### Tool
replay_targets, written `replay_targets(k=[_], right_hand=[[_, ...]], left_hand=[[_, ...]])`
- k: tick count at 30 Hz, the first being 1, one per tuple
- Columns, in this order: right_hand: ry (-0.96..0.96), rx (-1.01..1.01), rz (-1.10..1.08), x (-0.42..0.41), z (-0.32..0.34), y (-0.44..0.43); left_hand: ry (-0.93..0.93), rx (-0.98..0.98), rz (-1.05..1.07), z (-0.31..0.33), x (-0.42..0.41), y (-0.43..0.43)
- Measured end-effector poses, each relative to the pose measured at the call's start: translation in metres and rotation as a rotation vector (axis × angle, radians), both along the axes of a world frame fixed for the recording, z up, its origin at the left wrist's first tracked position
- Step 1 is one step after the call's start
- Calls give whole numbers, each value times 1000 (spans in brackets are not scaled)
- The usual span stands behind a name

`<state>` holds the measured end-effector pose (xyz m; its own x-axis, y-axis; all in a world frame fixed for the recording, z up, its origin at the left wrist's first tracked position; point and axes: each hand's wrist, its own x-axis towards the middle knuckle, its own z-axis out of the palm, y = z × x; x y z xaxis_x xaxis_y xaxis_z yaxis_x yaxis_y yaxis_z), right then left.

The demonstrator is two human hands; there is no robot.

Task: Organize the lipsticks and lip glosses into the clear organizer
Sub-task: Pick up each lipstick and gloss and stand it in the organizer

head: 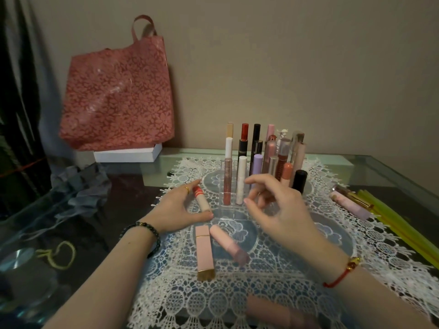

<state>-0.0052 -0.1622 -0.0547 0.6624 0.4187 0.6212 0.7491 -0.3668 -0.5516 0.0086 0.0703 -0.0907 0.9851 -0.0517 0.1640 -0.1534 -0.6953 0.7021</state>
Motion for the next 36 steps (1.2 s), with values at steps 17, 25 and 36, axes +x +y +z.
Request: replay_targets(k=[17,25,36], right_hand=[[-83,-102,66,-2,9,23],[-102,14,114,-6,13,33],[178,287,-11,11,28,37]], left_hand=[[-405,-251,-134,36,-26,-41],[-515,-199,-157,40,-29,-49],[-530,-308,-13,40,-27,-49]])
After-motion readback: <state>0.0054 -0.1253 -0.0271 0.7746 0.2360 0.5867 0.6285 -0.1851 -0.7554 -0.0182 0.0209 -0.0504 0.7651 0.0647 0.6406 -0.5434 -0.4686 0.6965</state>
